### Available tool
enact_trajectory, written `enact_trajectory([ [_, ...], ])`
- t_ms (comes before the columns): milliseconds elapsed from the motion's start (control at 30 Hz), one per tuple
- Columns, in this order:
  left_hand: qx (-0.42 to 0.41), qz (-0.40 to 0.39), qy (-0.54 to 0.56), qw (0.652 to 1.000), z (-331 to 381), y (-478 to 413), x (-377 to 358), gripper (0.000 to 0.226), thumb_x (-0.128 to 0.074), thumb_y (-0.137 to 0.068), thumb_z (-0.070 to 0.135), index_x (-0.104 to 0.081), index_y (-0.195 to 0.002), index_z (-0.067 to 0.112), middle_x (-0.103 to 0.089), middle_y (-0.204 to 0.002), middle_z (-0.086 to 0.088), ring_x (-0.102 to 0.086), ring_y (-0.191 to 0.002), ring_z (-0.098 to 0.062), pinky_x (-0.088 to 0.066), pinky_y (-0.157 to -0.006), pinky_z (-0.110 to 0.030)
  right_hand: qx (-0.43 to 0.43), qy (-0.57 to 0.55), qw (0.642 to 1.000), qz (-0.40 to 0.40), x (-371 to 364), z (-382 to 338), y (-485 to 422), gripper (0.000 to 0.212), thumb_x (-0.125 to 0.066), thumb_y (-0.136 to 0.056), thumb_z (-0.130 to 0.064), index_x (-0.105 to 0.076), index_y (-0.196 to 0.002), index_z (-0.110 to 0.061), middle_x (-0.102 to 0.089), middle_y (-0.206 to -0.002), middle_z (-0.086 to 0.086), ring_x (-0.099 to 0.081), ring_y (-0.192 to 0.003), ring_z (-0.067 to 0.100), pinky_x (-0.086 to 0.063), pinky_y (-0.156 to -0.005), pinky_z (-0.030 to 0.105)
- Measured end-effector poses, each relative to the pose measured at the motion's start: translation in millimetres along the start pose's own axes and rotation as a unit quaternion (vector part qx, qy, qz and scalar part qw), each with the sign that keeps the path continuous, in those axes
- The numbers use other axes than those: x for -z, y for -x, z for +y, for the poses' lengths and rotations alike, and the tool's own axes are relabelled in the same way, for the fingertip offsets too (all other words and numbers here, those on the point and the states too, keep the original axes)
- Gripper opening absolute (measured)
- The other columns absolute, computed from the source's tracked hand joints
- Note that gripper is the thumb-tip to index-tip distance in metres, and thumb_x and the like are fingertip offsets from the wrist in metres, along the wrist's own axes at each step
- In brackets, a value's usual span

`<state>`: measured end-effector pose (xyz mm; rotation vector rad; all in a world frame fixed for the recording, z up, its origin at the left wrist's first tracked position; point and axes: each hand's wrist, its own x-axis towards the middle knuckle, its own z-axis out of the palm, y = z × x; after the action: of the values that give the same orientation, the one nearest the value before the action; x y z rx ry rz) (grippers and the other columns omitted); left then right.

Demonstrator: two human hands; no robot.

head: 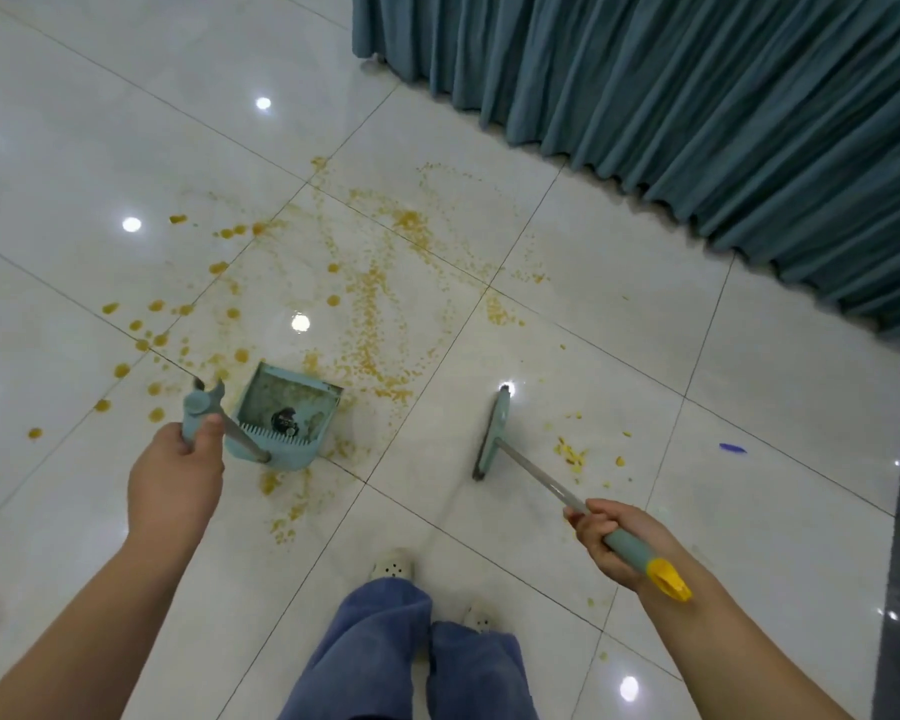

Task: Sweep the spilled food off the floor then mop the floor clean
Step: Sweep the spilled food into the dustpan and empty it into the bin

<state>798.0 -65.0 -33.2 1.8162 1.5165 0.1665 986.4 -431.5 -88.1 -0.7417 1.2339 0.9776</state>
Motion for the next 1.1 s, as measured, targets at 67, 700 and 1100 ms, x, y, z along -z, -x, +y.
enact_trajectory([
  [67,0.01,0.013,0.005,1.0,-6.9,6.3,7.2,0.045,-0.04,-0.094,0.043,-0.053,-0.084,0.001,-0.06,-0.078,-0.019,-0.058,-0.075,-0.039,-0.047,-0.07,-0.044,-0.024,0.039,0.999,-0.011,-12.7,12.1,-4.7,0.029,-0.041,-0.1,-0.016,-0.051,-0.092,0.011,-0.044,-0.047,0.009,-0.041,-0.026,0.009,-0.036,-0.027,0.014],
  [700,0.063,0.048,0.001,0.997,-58.3,71.5,4.1,0.043,-0.041,-0.093,0.044,-0.053,-0.081,0.005,-0.06,-0.074,-0.014,-0.057,-0.071,-0.035,-0.048,-0.069,-0.043,-0.044,0.138,0.989,-0.017,-55.1,78.5,-64.8,0.011,-0.044,-0.096,-0.004,-0.047,-0.104,0.003,-0.054,-0.08,0.022,-0.043,-0.027,0.012,-0.038,-0.028,0.014],
  [1100,0.011,0.003,-0.015,1.0,-24.4,72.9,-26.3,0.045,-0.038,-0.095,0.045,-0.053,-0.08,0.005,-0.061,-0.075,-0.017,-0.058,-0.07,-0.036,-0.047,-0.064,-0.04,0.0,0.141,0.99,0.018,-0.2,46.3,-7.3,0.009,-0.041,-0.096,0.0,-0.044,-0.088,0.001,-0.048,-0.073,0.019,-0.037,-0.023,0.012,-0.034,-0.026,0.012],
])
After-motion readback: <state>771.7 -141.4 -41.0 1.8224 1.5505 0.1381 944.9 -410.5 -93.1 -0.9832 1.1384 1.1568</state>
